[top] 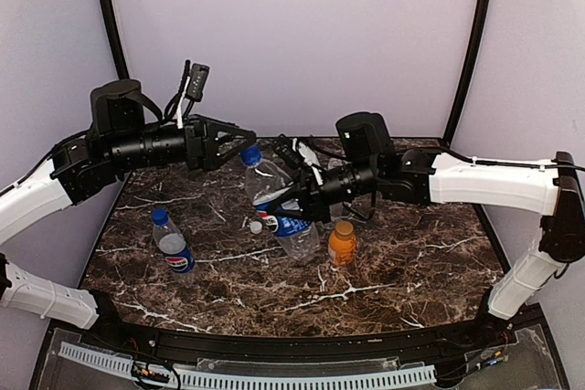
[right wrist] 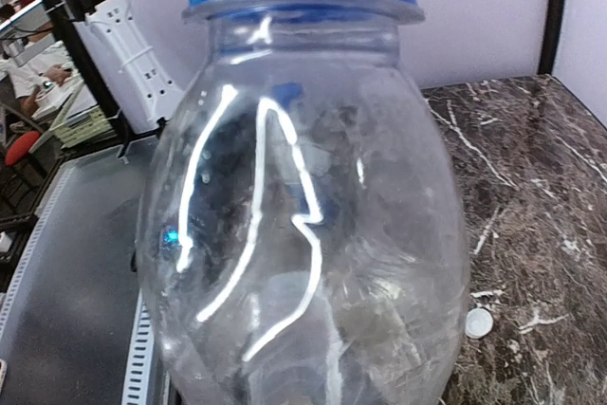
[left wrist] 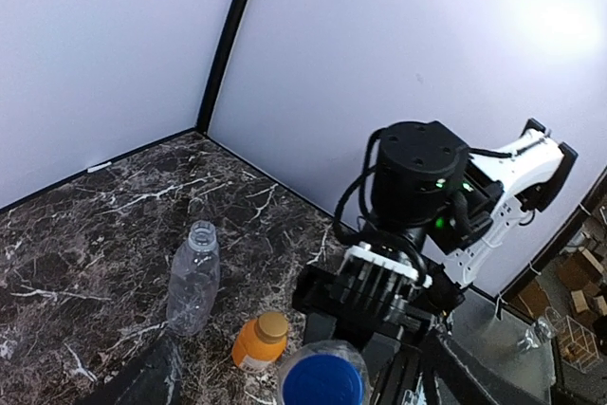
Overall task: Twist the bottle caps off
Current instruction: Unscrew the bottle cap from the plastic bottle.
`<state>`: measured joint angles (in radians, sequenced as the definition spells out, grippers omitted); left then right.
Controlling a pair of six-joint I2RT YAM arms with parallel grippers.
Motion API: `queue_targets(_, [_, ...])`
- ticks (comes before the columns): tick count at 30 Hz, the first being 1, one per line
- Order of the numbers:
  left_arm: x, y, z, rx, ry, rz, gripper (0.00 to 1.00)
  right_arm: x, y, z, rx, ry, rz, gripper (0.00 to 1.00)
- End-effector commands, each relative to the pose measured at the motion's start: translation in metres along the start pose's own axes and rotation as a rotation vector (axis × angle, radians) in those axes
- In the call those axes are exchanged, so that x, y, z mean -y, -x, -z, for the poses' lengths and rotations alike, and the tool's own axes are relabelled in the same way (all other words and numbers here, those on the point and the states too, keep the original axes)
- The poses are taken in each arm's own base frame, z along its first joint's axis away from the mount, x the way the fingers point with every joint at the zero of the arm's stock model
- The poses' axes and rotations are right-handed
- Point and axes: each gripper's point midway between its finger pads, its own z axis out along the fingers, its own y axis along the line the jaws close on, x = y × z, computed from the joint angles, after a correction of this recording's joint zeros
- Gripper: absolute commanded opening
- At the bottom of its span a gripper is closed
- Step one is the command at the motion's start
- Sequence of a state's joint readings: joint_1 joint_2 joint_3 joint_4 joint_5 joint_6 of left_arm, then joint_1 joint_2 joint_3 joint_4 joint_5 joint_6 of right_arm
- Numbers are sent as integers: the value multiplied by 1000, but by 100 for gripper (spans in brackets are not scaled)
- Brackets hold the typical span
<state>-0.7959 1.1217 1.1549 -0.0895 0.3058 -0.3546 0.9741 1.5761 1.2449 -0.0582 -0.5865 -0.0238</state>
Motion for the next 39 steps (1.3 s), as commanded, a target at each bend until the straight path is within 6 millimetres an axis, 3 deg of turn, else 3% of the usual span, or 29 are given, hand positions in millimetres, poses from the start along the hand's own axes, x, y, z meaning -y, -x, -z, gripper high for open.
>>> queue_targets(1, [41, -3, 22, -30, -193, -150, 85, -41, 11, 16, 39, 254, 47, 5])
queue_targets(9, [71, -9, 32, -48, -384, -209, 78, -65, 17, 22, 49, 424, 42, 6])
queue_targets(15, [72, -20, 16, -92, -438, -187, 66, -67, 18, 20, 44, 453, 31, 7])
queue_targets(24, [73, -20, 12, -88, -462, -182, 53, -65, 13, 18, 35, 451, 19, 7])
queue_targets(30, [70, -24, 9, -102, -457, -170, 36, -62, 13, 16, 35, 430, 21, 6])
queue_targets(37, [65, -30, 5, -123, -435, -151, 29, -50, 14, 14, 28, 345, 9, 6])
queue_targets(39, [60, -29, 1, -121, -406, -135, 20, -41, 14, 12, 21, 283, 2, 6])
